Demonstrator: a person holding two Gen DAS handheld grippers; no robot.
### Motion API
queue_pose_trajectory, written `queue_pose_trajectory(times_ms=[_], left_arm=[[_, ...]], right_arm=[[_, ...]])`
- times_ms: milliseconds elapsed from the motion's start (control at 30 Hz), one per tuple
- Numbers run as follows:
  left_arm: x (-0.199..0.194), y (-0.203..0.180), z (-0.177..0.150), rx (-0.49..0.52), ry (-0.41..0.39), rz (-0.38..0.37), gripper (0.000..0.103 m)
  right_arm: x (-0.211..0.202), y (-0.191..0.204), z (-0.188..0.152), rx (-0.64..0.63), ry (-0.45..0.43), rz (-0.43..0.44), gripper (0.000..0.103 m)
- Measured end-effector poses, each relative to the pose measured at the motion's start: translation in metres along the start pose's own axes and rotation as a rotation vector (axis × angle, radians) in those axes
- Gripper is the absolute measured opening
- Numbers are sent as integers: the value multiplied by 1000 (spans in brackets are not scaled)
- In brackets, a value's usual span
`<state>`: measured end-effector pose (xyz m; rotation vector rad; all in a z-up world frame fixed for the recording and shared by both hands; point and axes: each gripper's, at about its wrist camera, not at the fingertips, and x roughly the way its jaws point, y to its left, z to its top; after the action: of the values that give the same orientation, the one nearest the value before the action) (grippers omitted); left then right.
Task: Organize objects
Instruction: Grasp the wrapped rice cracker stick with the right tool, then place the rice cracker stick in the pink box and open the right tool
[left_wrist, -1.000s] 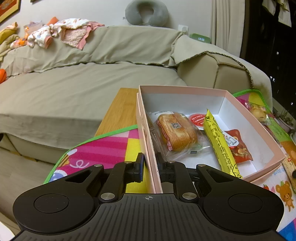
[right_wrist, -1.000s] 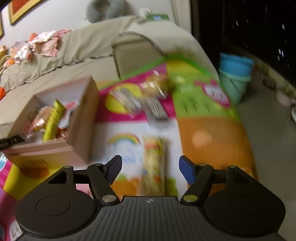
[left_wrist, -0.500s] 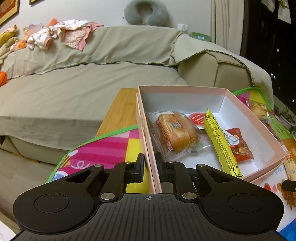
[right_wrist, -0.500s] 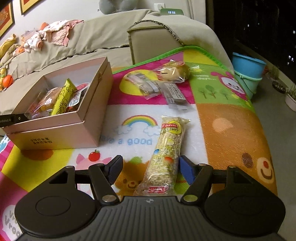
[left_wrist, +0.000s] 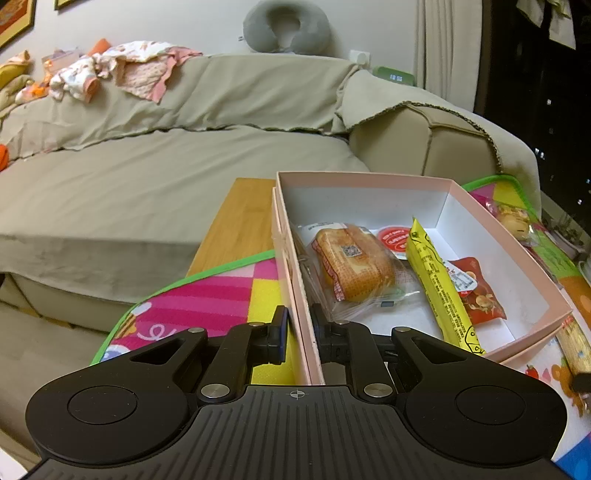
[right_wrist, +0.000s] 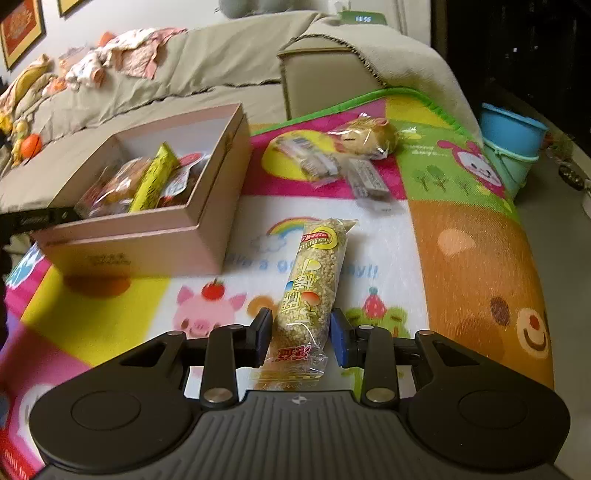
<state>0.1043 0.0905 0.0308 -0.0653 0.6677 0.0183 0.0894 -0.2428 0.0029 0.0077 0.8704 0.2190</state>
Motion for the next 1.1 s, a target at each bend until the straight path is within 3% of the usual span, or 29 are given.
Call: queue_pose_trajectory(times_ms=[533,633,933,1100], left_arm=[[0,0,1,-1,0,-2,15],[0,0,1,-2,-1,-1,15],[0,0,0,-2,0,-1,15],[-1,1,0,-3,-1,-1,15]], right_arm=[[22,6,16,-20,-24,-49,42],[20,9,14,-53,-19,-50,30],[-16,1,0,-8,17,20,28],[-57,6,15,-3,-64,66,28]])
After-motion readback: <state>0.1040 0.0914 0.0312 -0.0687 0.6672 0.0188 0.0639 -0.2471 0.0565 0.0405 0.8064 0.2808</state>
